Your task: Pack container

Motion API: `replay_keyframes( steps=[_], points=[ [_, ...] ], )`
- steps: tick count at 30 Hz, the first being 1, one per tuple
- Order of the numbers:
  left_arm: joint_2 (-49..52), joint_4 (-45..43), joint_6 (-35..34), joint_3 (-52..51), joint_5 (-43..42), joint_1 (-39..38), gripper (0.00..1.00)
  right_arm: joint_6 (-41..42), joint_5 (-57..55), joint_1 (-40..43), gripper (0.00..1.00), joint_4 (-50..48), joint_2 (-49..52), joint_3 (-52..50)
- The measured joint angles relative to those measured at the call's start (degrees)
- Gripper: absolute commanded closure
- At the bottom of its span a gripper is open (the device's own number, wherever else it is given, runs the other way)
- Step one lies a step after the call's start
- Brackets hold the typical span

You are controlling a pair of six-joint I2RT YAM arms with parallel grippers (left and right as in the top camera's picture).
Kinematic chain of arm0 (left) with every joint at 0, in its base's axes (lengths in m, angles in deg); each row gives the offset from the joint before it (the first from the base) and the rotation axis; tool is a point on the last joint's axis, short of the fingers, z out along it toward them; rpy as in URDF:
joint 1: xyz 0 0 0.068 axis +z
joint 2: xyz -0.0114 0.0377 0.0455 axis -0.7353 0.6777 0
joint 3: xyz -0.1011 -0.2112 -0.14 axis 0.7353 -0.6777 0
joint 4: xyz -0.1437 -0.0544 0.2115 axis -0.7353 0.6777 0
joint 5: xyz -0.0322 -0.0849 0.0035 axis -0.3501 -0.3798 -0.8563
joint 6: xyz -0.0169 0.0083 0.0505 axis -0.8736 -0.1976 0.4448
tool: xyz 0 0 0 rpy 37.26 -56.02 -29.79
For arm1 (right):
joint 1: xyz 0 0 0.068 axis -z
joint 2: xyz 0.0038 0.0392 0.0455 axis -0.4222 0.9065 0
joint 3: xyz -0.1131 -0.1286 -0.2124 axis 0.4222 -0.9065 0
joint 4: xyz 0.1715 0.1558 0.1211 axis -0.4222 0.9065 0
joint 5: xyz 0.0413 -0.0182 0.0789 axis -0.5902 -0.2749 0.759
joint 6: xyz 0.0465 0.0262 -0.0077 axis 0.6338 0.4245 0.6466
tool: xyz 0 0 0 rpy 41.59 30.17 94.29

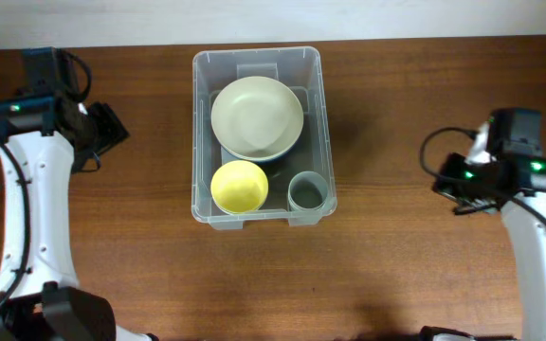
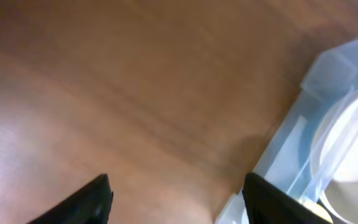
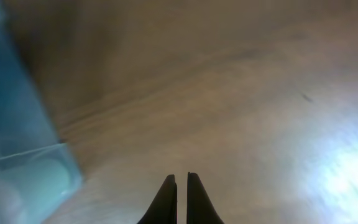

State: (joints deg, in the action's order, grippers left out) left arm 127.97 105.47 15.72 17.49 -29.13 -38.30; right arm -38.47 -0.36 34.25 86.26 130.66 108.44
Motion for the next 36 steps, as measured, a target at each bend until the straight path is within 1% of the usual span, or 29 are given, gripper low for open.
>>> replay_keyframes(
  steps=[2, 4, 6, 9, 14, 17, 20, 24, 30, 36],
  points=[
    [0.0, -2.8, 2.2, -1.5, -0.9, -1.1, 0.33, -0.3, 0.1, -3.6, 0.96, -2.1, 0.0, 0.5],
    [0.0, -7.6, 5.6, -2.1, -1.5, -3.0, 0.32, -1.5, 0.2, -7.3, 0.96, -4.3, 0.0, 0.7],
    [0.0, -13.5, 8.7, -2.2, -2.0, -5.3, 0.32, -2.4, -0.1, -10.6, 0.96, -5.6, 0.0, 0.7],
    [0.1, -25.5, 13.2, -2.3, -2.4, -9.3, 0.32, -3.3, -1.9, -14.6, 0.96, -6.1, 0.0, 0.8],
    [0.2, -44.3, 16.7, -2.2, -1.7, -16.1, 0.31, -4.2, -4.7, -16.5, 0.96, -5.8, 0.0, 0.9],
    [1.0, -51.3, 17.6, -1.9, 0.6, -20.5, 0.27, -4.3, -5.7, -16.5, 0.96, -5.7, 0.0, 0.9],
    [4.7, -54.2, 18.1, 0.5, 2.1, -24.5, 0.25, -4.3, -6.2, -16.5, 0.96, -5.7, 0.0, 0.9],
    [12.7, -54.6, 18.2, 6.3, 2.7, -27.1, 0.24, -4.4, -6.9, -16.5, 0.96, -5.7, 0.0, 0.9],
    [25.7, -54.7, 18.2, 17.1, 3.4, -27.2, 0.24, -4.5, -8.3, -16.5, 0.96, -5.3, 0.0, 0.9],
    [32.1, -54.7, 18.2, 23.7, 3.5, -27.1, 0.24, -4.5, -8.8, -16.5, 0.96, -5.3, 0.0, 0.9]
  ],
)
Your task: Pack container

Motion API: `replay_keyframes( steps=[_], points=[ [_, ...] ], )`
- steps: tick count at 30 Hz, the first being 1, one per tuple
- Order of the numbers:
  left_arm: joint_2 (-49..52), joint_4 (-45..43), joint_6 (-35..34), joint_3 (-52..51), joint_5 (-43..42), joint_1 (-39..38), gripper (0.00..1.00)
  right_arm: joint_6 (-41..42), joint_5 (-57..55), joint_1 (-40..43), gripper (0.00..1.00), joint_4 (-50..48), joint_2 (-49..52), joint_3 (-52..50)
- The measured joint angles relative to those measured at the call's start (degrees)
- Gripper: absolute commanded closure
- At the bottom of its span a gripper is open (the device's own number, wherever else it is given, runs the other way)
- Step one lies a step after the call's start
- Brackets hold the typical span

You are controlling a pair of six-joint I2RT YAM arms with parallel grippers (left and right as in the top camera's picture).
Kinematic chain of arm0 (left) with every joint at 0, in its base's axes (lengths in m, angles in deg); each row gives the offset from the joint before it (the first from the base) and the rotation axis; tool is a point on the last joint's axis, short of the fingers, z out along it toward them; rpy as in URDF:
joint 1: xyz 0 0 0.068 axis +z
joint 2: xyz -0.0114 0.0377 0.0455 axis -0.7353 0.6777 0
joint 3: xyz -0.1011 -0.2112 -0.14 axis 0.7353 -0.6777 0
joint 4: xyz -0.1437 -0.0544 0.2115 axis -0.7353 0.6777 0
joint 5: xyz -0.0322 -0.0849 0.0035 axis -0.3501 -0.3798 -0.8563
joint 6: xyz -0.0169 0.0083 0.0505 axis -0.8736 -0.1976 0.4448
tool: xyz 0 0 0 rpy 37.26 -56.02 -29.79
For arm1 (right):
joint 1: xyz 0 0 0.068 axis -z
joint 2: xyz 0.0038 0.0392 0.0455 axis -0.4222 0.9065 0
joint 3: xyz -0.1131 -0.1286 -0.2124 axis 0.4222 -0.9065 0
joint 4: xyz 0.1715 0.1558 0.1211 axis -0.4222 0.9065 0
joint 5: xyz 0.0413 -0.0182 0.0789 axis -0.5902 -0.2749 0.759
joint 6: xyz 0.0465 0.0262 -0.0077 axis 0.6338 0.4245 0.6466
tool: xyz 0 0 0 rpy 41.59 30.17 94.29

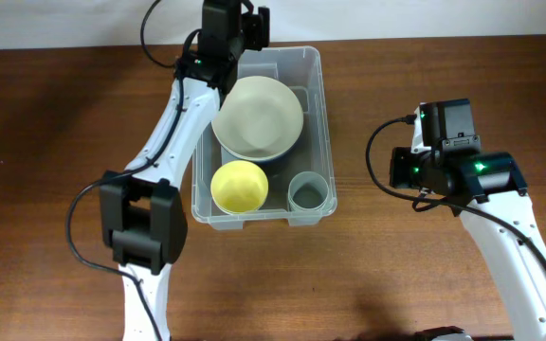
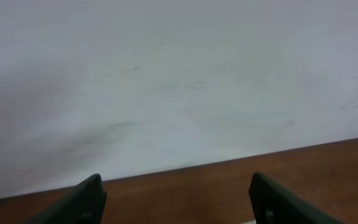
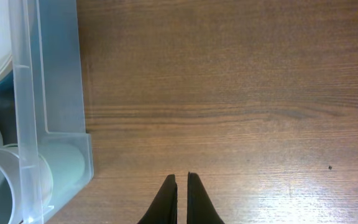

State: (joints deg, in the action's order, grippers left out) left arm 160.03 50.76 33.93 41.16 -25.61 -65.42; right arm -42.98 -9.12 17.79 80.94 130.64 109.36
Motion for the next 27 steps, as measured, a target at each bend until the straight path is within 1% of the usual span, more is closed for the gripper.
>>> replay_keyframes(
  steps=[9, 18, 27],
  points=[
    [2.3, 4.6, 0.0, 1.4, -0.9, 0.1, 0.25, 0.0, -0.2, 0.0, 0.96, 0.0, 0.0, 0.0],
    [4.7, 3.9, 0.0, 1.4, -1.5, 0.2, 0.24, 0.0, -0.2, 0.0, 0.96, 0.0, 0.0, 0.0],
    [7.5, 5.9, 0.0, 1.4, -1.6, 0.2, 0.25, 0.0, -0.2, 0.0, 0.96, 0.2, 0.0, 0.0]
  ],
)
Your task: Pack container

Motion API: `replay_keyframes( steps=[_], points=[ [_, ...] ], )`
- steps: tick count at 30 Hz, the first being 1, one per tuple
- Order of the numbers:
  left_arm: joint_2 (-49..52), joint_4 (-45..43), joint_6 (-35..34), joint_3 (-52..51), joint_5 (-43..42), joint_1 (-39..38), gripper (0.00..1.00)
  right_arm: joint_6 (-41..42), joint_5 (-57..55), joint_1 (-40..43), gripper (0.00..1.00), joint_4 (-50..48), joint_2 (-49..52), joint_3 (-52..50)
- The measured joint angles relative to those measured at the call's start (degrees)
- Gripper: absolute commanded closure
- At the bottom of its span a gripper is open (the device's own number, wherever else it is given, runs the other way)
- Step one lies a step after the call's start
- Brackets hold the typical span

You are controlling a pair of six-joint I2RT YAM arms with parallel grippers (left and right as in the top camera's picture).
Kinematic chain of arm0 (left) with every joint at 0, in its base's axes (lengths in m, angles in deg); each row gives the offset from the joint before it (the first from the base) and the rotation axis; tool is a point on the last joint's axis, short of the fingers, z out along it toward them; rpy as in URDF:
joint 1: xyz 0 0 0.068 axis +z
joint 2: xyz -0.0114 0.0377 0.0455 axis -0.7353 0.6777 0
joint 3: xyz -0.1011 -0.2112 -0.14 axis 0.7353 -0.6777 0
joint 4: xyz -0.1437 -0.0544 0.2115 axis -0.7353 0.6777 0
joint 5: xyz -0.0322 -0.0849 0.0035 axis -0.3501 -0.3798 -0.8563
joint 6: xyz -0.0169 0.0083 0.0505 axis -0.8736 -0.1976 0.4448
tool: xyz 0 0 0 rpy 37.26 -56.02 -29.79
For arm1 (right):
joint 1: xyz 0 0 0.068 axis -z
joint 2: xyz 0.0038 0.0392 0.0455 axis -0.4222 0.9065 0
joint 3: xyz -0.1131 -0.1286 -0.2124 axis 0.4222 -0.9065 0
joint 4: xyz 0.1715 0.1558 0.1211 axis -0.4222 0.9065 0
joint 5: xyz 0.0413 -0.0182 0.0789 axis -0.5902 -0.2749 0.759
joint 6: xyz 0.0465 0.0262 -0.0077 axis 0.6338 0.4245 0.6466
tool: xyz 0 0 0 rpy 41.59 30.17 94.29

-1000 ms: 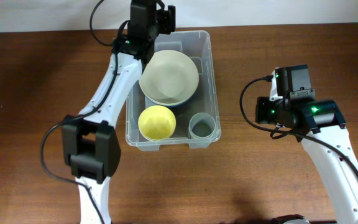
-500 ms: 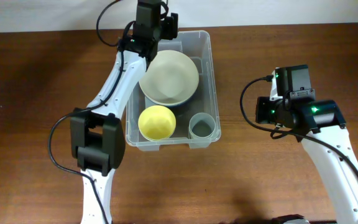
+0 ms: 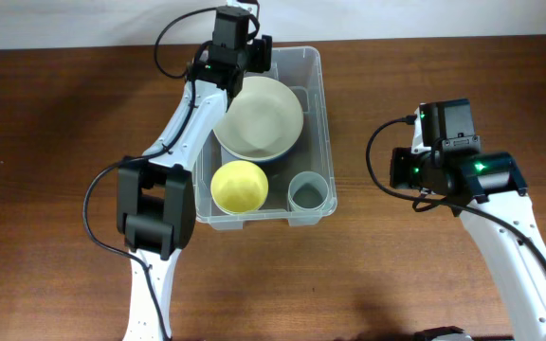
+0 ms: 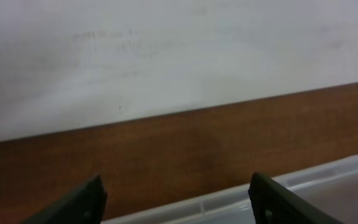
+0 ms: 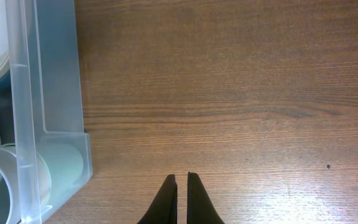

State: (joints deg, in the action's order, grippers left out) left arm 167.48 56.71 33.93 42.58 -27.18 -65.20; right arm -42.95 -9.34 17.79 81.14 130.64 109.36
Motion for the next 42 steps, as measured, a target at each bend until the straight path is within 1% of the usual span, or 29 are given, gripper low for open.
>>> replay_keyframes(
  steps=[12, 17, 24, 34, 37, 42],
  points=[
    [0.0, 8.9, 1.1, 2.3, 0.0, 0.0, 0.24, 0.0, 0.0, 0.0, 0.96, 0.0, 0.0, 0.0],
    [0.0, 9.4, 1.3, 2.5, -0.3, 0.0, 0.24, 0.0, 0.0, 0.0, 0.96, 0.0, 0.0, 0.0],
    [0.0, 9.6, 1.3, 2.6, -2.9, 0.6, 0.24, 0.0, 0.0, 0.0, 0.96, 0.0, 0.0, 0.0],
    [-0.6, 12.7, 1.5, 3.1, -6.5, 0.6, 0.24, -0.1, 0.1, 0.0, 0.96, 0.0, 0.0, 0.0],
    [-0.6, 12.7, 1.5, 3.1, -6.7, 0.6, 0.24, -2.4, 2.7, 0.0, 0.96, 0.1, 0.0, 0.0],
    [-0.6, 12.7, 1.5, 3.1, -6.9, 0.6, 0.24, -8.8, 11.5, 0.0, 0.96, 1.2, 0.0, 0.0]
  ],
)
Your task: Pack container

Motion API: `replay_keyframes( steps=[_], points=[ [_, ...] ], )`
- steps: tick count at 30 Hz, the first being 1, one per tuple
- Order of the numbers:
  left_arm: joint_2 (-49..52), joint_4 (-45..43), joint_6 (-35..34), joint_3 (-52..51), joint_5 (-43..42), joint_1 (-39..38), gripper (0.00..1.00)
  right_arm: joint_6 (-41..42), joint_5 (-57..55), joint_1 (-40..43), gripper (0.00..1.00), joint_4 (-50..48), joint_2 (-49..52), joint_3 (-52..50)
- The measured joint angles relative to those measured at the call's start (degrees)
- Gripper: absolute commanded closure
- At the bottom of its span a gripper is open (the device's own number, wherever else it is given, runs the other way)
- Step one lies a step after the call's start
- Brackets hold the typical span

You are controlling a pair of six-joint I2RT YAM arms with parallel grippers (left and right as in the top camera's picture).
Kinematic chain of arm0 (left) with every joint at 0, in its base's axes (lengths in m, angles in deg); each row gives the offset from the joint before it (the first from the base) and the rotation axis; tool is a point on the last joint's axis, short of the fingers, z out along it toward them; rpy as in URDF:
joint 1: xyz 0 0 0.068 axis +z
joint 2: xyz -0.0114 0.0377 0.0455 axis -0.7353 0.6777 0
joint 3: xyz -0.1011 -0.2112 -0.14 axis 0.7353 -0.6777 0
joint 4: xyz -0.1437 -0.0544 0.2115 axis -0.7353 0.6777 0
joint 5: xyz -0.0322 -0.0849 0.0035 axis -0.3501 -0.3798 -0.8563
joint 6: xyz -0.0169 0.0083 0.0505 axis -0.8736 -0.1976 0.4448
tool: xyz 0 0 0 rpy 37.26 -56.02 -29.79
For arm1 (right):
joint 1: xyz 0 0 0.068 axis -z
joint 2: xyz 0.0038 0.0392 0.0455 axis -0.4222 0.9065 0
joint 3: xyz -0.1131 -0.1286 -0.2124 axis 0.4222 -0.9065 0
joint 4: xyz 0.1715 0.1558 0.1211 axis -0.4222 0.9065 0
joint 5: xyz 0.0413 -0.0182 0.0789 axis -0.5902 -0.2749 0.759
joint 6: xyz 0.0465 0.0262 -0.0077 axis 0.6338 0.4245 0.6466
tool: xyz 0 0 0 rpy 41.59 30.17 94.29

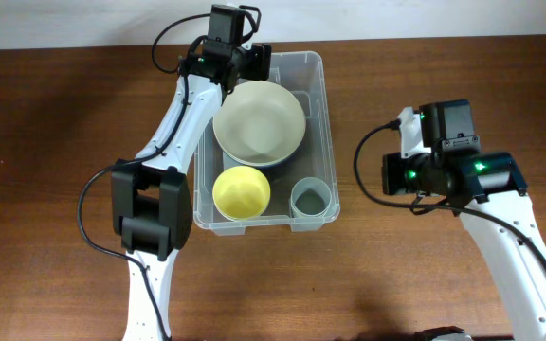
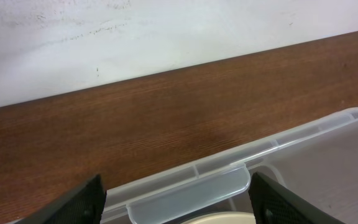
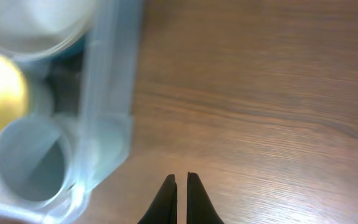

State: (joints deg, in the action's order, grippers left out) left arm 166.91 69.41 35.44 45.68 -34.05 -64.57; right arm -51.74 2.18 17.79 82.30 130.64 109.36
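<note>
The clear plastic container [image 1: 322, 114] stands mid-table and holds a large cream bowl [image 1: 259, 121], a yellow bowl [image 1: 242, 192] and a grey-blue cup [image 1: 311, 200]. My left gripper [image 1: 245, 62] hovers at the container's far left corner, open. In the left wrist view its fingers [image 2: 87, 200] stand wide apart on either side of the far rim's handle tab [image 2: 191, 191], touching nothing. My right gripper [image 3: 182, 198] is shut and empty over bare wood, right of the container's near right corner [image 3: 107, 124]. The cup [image 3: 27, 158] and yellow bowl show blurred in the right wrist view.
A white wall [image 2: 166, 31] runs behind the table's far edge. Brown wooden tabletop [image 1: 425, 284] lies on both sides of the container. My left arm [image 1: 173, 123] stretches along the container's left side.
My left gripper has dipped so the container's far rim and handle tab fill its view. My right gripper has moved left toward the container. The container sits slightly further right and nearer.
Both arms first rested at the table's sides, left gripper open, right shut. Then my left arm was stretched to the container's far rim, facing the wall, and my right arm stood closer in. Now the left gripper straddles the rim tab and the right is nearer the container.
</note>
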Motion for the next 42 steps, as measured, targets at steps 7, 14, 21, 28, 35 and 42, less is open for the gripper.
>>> replay_keyframes(
  steps=[7, 14, 21, 28, 35, 42],
  points=[
    [0.0, 0.0, 0.0, 0.0, -0.3, 0.0, 0.24, -8.4, 11.7, 0.0, 0.96, 5.1, 0.0, 0.0],
    [0.0, 0.0, 0.0, 0.0, -0.6, 0.0, 0.24, -14.8, 21.0, -2.8, 0.96, 9.4, 0.0, 0.0],
    [0.0, 0.0, 0.0, 0.0, -0.7, 0.0, 0.24, -16.1, 22.7, -10.3, 0.96, 8.7, 0.0, 0.0],
    [0.0, 0.0, 0.0, 0.0, -0.7, 0.0, 0.24, -15.0, 22.0, -11.6, 0.96, 8.3, 3.0, 0.0],
    [0.0, 0.0, 0.0, 0.0, -0.8, 0.0, 0.24, -14.8, 21.8, -11.6, 0.96, 4.6, 7.5, 0.0],
    [0.0, 0.0, 0.0, 0.0, -0.8, 0.0, 0.24, -14.8, 21.8, -11.6, 0.96, 2.9, 8.7, 0.0]
  ],
)
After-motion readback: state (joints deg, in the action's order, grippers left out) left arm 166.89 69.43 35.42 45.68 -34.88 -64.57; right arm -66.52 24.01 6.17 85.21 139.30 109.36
